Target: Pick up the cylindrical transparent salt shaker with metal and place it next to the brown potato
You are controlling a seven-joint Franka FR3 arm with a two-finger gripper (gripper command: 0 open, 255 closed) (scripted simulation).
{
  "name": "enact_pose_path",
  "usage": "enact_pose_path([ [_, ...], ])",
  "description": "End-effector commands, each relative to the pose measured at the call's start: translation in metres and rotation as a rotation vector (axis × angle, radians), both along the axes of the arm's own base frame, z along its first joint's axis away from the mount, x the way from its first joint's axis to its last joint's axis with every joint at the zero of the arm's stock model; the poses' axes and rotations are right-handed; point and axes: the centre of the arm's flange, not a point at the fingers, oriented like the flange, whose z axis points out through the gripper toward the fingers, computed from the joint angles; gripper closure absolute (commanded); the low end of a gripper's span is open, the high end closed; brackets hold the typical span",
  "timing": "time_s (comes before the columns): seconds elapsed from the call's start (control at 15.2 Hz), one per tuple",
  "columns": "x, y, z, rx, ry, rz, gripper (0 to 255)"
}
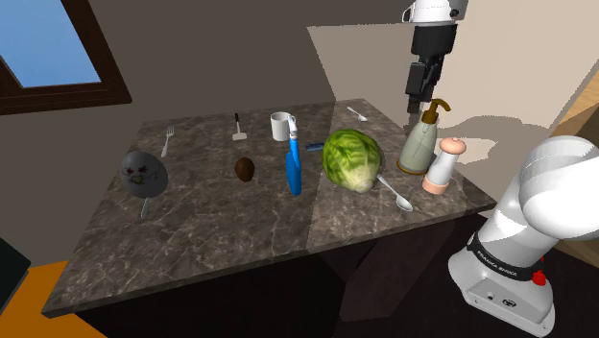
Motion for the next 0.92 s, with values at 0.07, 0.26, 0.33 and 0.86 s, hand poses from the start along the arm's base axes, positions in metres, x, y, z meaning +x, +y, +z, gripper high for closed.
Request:
enact_pose_path([
  [0.07, -0.006, -0.01, -0.007, -0.002, -0.01, 0.007, 0],
  [0.26, -0.025, -0.039, -0.027, -0.008, -0.041, 0.029, 0],
  [0.33, -0.031, -0.049, -0.034, -0.01, -0.051, 0.036, 0],
  [0.86, -0.073, -0.13, -0.09, -0.027, -0.134, 0.095, 0],
])
